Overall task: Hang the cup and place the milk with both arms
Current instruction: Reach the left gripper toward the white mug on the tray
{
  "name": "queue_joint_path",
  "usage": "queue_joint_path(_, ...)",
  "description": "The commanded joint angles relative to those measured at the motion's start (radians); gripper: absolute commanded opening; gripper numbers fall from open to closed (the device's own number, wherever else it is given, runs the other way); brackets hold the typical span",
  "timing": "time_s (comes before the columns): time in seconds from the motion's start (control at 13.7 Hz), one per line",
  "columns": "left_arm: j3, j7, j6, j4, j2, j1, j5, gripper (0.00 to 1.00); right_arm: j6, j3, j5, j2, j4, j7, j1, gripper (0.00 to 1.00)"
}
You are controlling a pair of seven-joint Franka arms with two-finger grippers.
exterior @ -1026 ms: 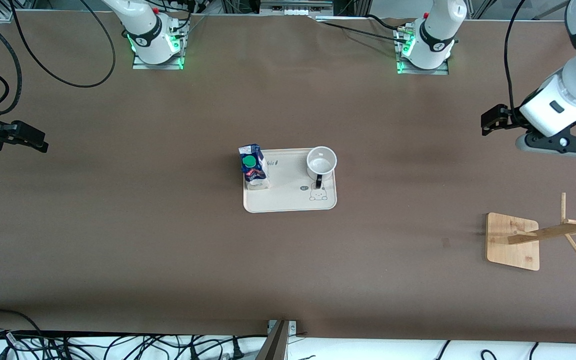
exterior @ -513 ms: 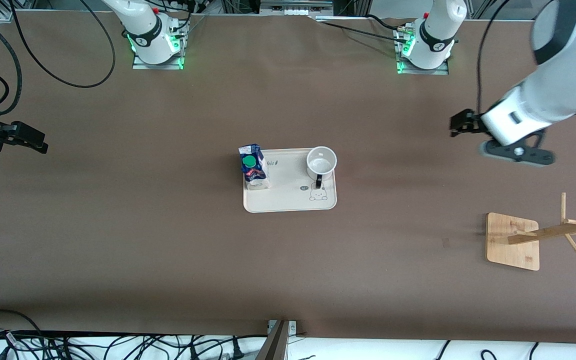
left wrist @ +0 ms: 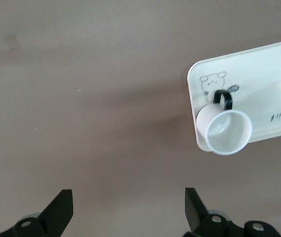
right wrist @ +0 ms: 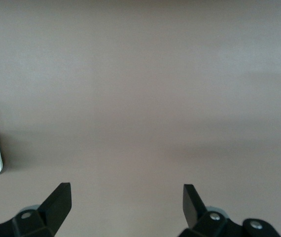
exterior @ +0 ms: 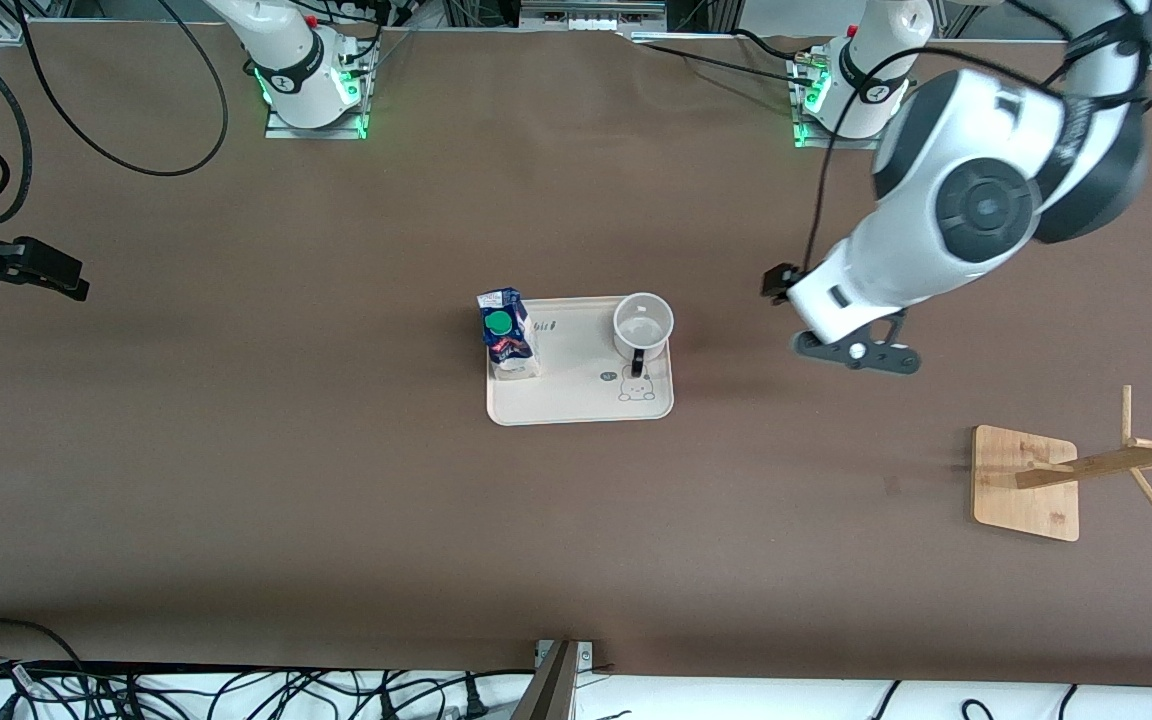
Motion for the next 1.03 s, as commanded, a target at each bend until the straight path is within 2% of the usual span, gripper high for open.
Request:
queue_joint_path(0.0,0.01,-0.058,0.073,0.046,0.079,-0.065,-0.012,1.0,-0.021,0.006,0.014,-0.002,0.014,-0.004,-0.01,1.0)
queue_joint_path(0.44,0.011,-0.237,0.261,0.047,0.189,-0.19,-0.009,1.0,-0.021,0.007,0.014,-0.004,0.013,-0.004,-0.009,1.0)
queue_joint_path(0.81,0.011,-0.303,0.286,0.043,0.269,-0.271,0.001,1.0,-0.021,0.007,0.014,-0.002,0.013,-0.003,-0.009,1.0)
queue_joint_path(0.95,0.011,-0.329,0.327,0.009,0.281,-0.294,0.001,1.0,-0.021,0.006,0.014,-0.004,0.013,-0.003,-0.009,1.0)
